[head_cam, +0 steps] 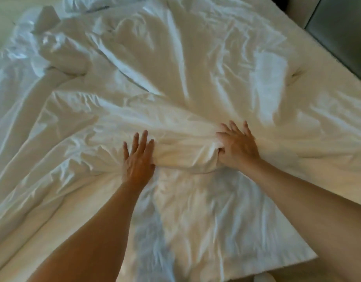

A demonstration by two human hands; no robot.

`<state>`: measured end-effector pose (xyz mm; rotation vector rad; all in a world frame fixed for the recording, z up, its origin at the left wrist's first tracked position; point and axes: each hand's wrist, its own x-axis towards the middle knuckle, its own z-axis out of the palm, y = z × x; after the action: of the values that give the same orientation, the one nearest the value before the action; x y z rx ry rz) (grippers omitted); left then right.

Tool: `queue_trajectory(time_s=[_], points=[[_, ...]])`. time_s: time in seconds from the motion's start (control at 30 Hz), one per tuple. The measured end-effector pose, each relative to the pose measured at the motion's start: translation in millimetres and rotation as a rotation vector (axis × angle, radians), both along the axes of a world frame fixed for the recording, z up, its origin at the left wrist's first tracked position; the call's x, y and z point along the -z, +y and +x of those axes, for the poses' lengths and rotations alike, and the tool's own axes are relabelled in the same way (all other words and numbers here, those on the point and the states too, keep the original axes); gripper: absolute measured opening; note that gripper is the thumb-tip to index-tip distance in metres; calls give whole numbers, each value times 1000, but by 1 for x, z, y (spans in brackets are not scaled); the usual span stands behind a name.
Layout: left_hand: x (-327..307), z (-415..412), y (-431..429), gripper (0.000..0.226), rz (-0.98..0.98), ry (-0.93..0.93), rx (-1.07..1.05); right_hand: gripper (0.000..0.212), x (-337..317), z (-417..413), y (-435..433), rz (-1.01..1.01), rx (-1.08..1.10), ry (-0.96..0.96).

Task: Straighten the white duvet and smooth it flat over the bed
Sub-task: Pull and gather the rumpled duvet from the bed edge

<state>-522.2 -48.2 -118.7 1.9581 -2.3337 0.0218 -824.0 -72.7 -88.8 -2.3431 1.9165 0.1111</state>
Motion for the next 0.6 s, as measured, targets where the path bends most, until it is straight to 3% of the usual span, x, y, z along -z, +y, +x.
queue_trajectory(time_s=[0.07, 0.17, 0.23, 0.3, 0.37, 0.47, 0.53, 0.6], points=[[-8, 3, -28, 47, 9, 147, -22, 80, -3, 16, 4, -41, -26, 12], [-29, 13, -56, 30, 155, 350, -89, 85, 3, 68, 34, -211, -301, -154], [-43, 20, -64, 22, 266, 372, -79, 98, 9, 105, 44, -178, -387, -165], [-57, 27, -66, 21, 338, 330, -26, 112, 13, 134, 34, -171, -312, -146], [-70, 35, -62, 40, 375, 250, 39, 99, 16, 148, 12, -213, -207, -104], [-69, 43, -50, 97, 276, -35, 134, 77, 5, 148, -20, -175, -133, -34], [-56, 45, -43, 98, 91, -198, 115, 75, -10, 148, -29, -63, -171, -54], [-52, 50, -46, 90, -128, -228, 40, 84, -27, 149, -29, -11, -224, -34]])
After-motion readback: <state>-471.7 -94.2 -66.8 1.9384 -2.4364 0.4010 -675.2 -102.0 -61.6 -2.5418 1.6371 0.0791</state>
